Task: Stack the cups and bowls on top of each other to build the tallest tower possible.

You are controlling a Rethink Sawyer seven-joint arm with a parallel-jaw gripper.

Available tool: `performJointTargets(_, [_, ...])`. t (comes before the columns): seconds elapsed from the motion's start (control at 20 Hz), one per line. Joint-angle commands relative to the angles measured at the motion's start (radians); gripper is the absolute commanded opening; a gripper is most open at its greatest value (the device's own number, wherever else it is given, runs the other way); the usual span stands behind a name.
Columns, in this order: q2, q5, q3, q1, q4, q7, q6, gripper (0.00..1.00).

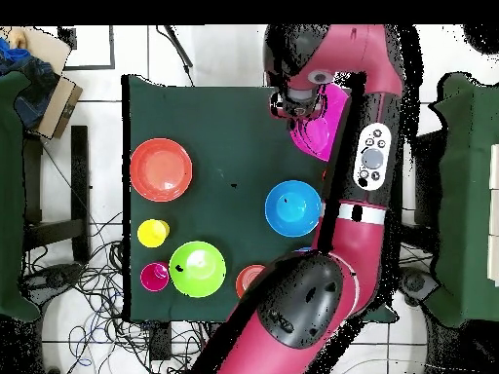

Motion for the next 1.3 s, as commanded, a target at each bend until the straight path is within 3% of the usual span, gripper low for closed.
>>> performJointTargets(0.05, [-0.032, -0.021, -0.073, 0.034, 0.061, -0.120, -0.074, 0.00])
performJointTargets(0.65, [-0.038, -0.028, -0.095, 0.044, 0.065, -0.136, -0.100, 0.00])
performJointTargets(1.3, [-0.071, 0.037, -0.166, 0.077, 0.148, -0.071, -0.146, 0.00])
